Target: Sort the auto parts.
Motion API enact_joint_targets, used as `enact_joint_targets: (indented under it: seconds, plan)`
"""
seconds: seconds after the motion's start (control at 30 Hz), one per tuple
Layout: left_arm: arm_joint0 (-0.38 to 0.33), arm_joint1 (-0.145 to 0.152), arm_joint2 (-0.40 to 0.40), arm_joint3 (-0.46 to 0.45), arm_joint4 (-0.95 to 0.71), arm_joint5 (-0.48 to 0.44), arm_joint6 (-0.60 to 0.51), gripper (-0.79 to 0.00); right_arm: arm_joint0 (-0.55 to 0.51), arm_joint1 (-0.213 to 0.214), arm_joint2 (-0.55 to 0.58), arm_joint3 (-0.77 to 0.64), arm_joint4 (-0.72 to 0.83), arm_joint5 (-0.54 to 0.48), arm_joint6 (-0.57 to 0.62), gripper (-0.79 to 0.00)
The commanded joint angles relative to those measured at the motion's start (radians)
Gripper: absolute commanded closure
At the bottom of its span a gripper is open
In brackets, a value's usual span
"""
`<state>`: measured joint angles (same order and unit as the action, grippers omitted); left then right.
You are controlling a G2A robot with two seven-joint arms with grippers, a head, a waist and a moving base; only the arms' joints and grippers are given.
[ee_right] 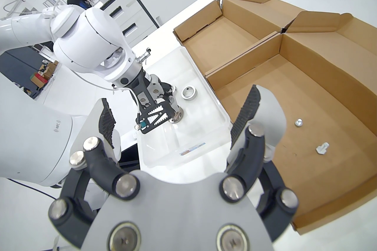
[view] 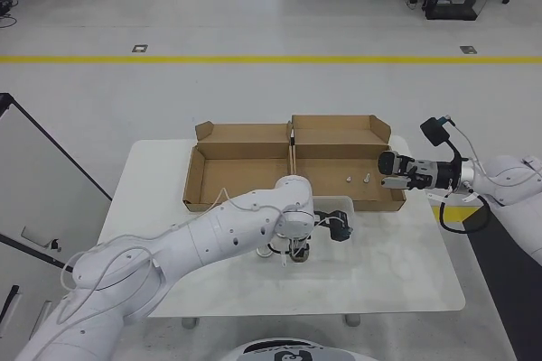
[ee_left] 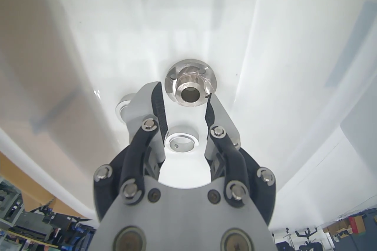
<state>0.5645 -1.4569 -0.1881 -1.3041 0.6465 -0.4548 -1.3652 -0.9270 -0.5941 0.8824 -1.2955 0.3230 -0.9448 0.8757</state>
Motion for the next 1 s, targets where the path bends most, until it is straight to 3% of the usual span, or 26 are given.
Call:
enact_joint_targets:
  seconds: [0.0,0.73,0.97]
  plan:
    - [-0.003,-0.002,0.007,0.006,-0.002,0.001,-0.001,-0.360,0.000,0.000,0.000,0.000,0.000,0.000,0.000,-0.785]
    - [0.012,-0.044,0.018,0.060,0.033,0.002,-0.002,-0.357,0.000,0.000,0.000,0.000,0.000,0.000,0.000,-0.785]
    - [0.004,-0.056,0.007,0.099,0.023,0.009,0.004,-0.317,0.000,0.000,0.000,0.000,0.000,0.000,0.000,-0.785]
